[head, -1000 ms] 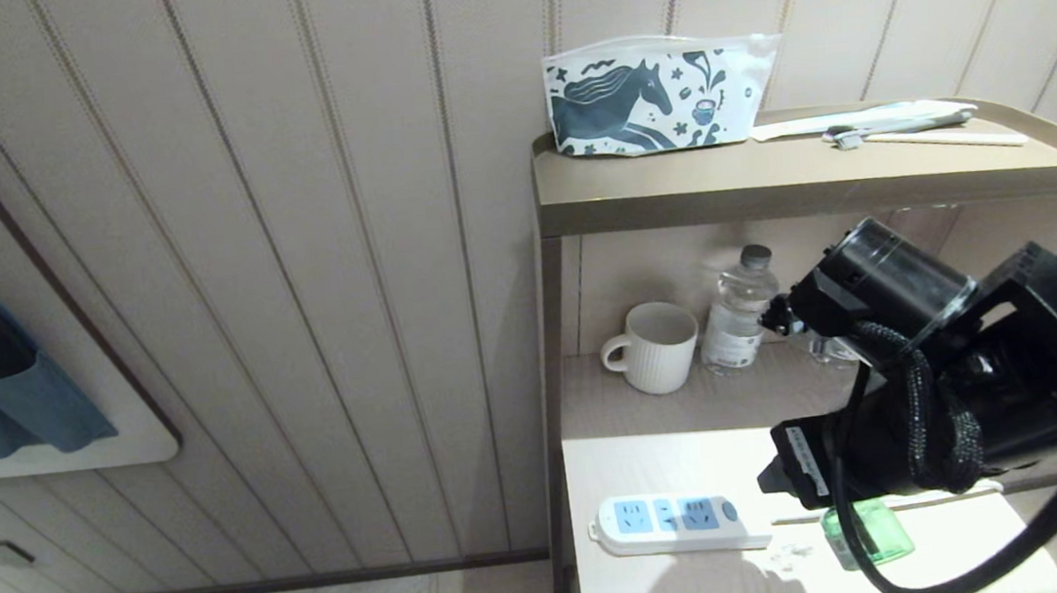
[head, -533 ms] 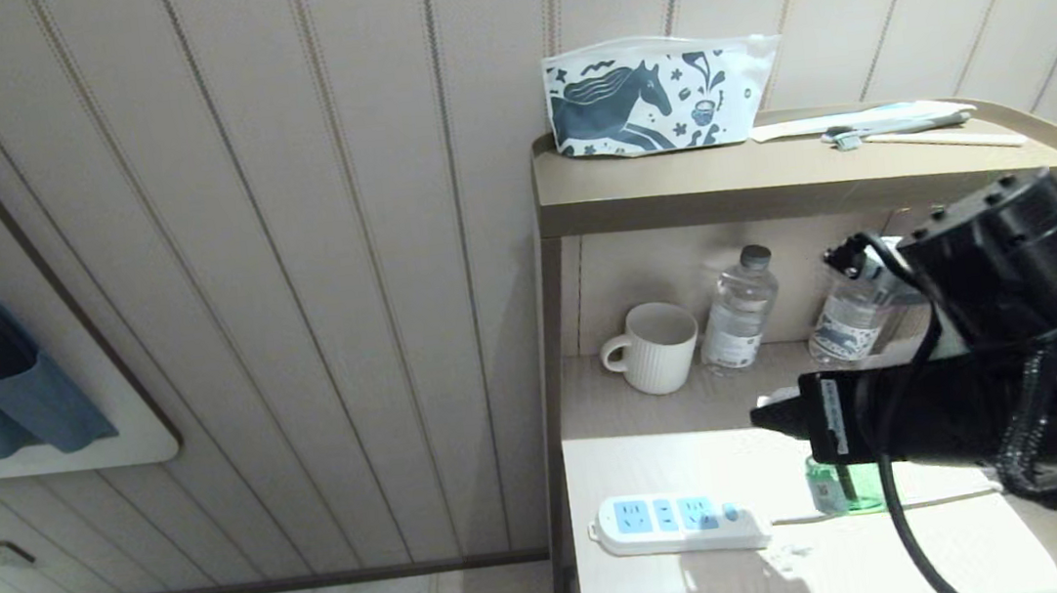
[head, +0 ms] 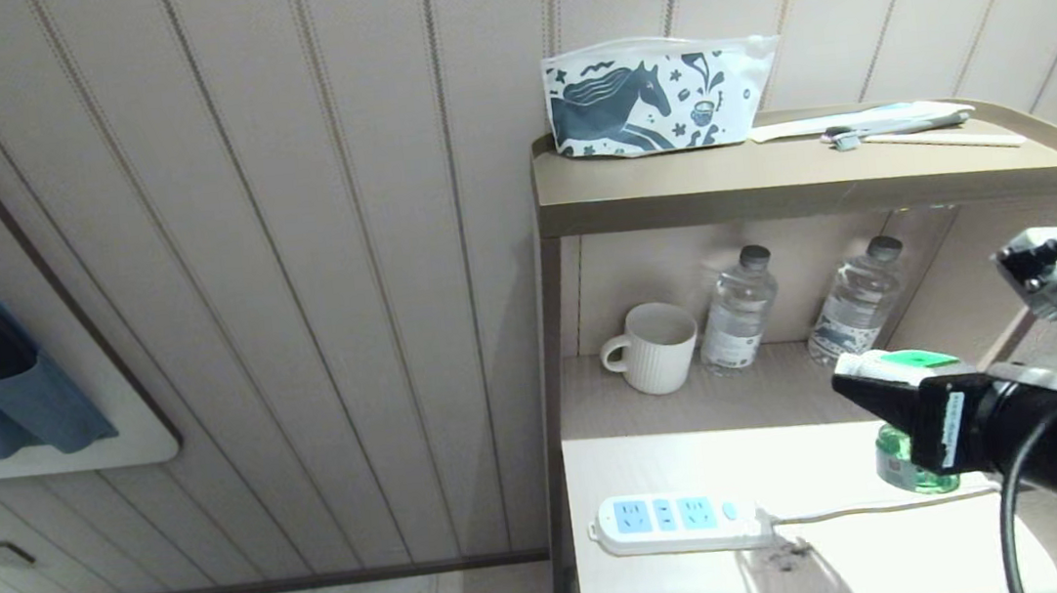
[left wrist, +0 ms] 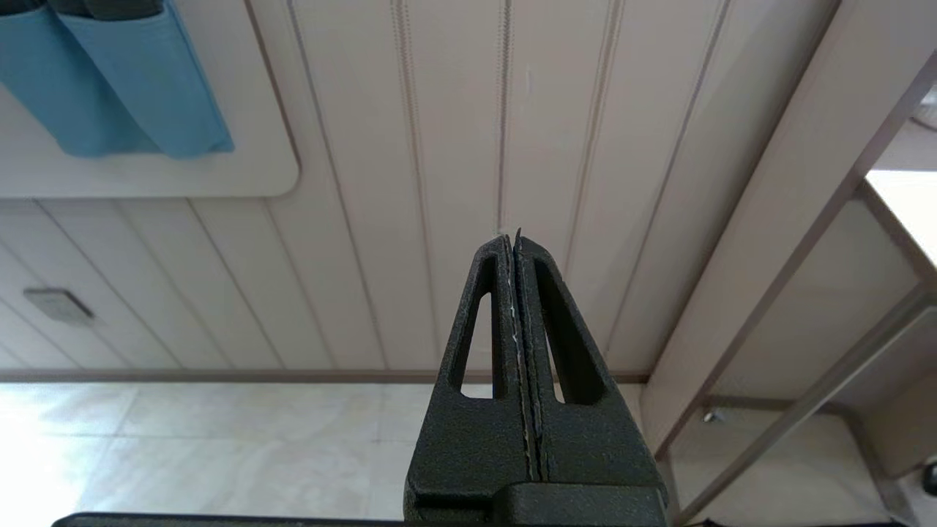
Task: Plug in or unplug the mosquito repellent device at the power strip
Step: Place the mosquito repellent liquid on the table
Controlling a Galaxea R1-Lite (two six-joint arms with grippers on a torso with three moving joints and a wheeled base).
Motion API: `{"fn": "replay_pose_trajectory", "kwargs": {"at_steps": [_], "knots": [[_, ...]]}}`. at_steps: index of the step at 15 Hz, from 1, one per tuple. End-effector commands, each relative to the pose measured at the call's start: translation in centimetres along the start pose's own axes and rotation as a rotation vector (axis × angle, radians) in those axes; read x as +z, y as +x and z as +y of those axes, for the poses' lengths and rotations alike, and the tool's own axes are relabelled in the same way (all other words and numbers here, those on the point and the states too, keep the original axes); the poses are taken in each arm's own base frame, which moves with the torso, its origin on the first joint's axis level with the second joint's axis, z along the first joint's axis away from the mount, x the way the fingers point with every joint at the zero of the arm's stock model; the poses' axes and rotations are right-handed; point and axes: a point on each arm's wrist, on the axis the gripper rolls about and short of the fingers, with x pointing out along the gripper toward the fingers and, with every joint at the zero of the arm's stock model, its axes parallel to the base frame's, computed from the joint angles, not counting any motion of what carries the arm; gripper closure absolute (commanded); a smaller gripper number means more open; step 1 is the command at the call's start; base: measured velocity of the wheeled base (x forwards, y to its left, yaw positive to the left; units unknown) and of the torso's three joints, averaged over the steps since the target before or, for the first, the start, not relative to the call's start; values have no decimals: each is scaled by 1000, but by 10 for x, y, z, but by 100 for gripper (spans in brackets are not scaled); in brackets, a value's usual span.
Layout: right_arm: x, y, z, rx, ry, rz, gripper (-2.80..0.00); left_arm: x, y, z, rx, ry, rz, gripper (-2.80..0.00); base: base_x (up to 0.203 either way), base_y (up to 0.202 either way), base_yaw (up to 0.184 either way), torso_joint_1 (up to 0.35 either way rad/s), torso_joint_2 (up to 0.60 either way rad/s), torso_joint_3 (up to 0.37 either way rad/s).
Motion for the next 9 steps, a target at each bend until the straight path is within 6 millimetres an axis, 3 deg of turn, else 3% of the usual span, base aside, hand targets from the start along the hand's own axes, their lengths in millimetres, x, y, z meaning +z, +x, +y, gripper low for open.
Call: {"fn": "replay_pose_trajectory", "kwargs": {"at_steps": [1, 4, 9], "knots": [[-16, 5, -13, -47, -13, -52, 0, 0, 0, 0, 0, -1, 3, 0, 0, 0, 0, 0, 0, 0], [-28, 13, -26, -126, -17, -144, 0, 0, 0, 0, 0, -1, 3, 0, 0, 0, 0, 0, 0, 0], [-38, 15, -71, -381, -99, -309, 0, 0, 0, 0, 0, -1, 3, 0, 0, 0, 0, 0, 0, 0]]}}
